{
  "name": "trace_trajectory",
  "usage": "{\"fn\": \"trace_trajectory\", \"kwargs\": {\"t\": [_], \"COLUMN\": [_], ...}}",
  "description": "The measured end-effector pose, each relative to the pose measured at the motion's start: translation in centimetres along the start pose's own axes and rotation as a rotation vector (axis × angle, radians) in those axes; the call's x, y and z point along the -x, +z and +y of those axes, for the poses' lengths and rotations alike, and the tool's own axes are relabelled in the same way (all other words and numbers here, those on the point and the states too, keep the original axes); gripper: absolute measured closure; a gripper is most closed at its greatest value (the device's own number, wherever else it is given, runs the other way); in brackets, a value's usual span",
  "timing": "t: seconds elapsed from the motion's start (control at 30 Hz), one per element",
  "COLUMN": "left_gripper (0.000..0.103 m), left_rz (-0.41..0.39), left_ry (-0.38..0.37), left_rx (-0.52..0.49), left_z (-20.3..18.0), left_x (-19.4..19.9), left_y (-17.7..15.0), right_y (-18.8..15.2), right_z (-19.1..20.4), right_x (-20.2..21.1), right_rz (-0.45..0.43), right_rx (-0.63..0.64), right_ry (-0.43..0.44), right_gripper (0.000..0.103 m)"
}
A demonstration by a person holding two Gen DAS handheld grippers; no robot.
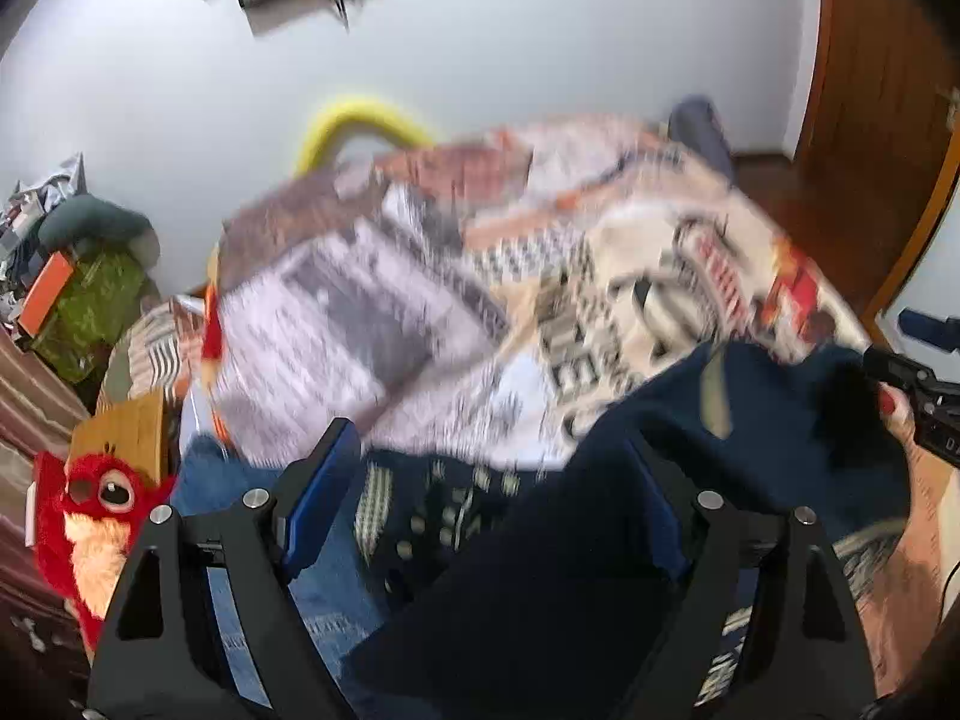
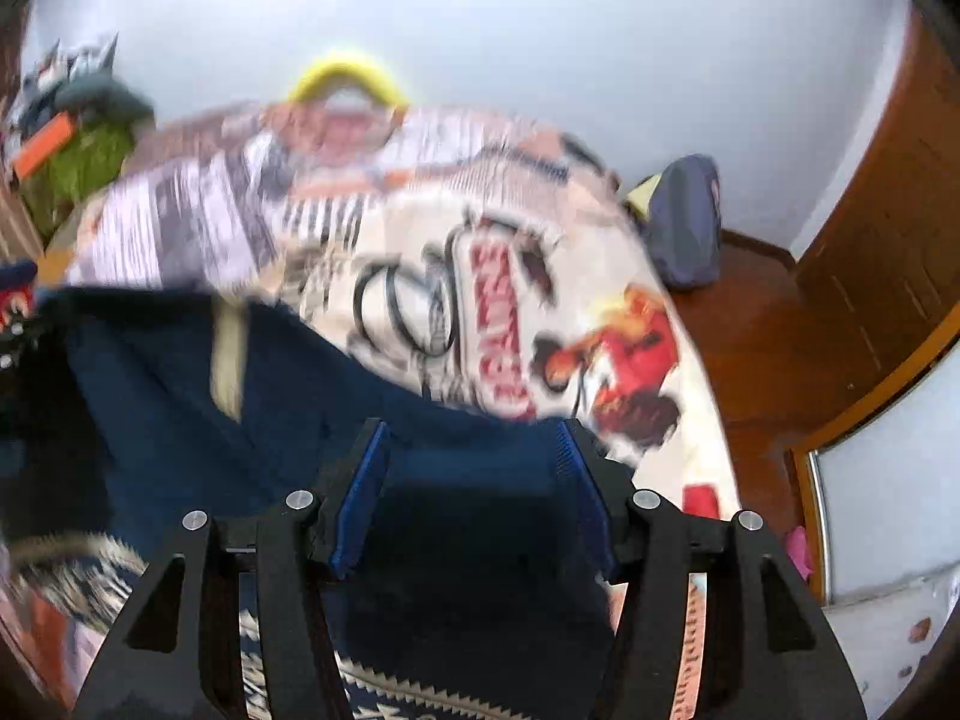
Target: Fold large clothes
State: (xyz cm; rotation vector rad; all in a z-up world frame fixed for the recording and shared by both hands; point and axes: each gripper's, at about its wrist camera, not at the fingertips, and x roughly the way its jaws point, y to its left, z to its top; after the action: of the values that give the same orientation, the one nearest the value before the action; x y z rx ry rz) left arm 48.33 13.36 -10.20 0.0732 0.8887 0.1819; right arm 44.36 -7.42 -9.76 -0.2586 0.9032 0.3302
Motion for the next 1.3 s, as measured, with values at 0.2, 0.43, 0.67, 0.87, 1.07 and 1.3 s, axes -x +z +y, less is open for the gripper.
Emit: {"fn": "trace_trajectory", "kwargs": {"t": [0.2,0.43,0.67,0.87,1.07,1.3], "left_gripper": [0.018,0.017,0.017,0.017,0.017,0.017], "left_rz": [-0.119,-0.028,0.119,0.116,0.08,0.084], "left_ry": [-0.011,-0.09,-0.173,-0.072,0.098,0.048], "left_rx": [0.027,-0.04,-0.092,-0.089,-0.053,0.153], "left_z": [1.2,-0.5,-3.2,-2.1,0.6,5.2], "left_x": [4.8,4.8,0.5,-3.7,-5.8,-5.1], "left_y": [1.3,-3.7,-9.5,-8.3,-5.7,-6.9], "right_y": [-0.5,-4.5,-7.8,-6.5,-3.0,-4.3], "right_z": [-0.8,1.1,2.9,3.3,0.5,-0.6], "right_x": [5.1,5.2,1.3,-4.9,-8.6,-6.3], "right_rz": [-0.109,-0.073,0.048,0.161,0.14,0.072], "right_rx": [-0.063,-0.019,0.056,0.037,-0.094,-0.196], "right_ry": [0.129,0.172,0.202,0.207,0.111,0.071], "right_gripper": [0.047,0.044,0.044,0.044,0.044,0.044]}}
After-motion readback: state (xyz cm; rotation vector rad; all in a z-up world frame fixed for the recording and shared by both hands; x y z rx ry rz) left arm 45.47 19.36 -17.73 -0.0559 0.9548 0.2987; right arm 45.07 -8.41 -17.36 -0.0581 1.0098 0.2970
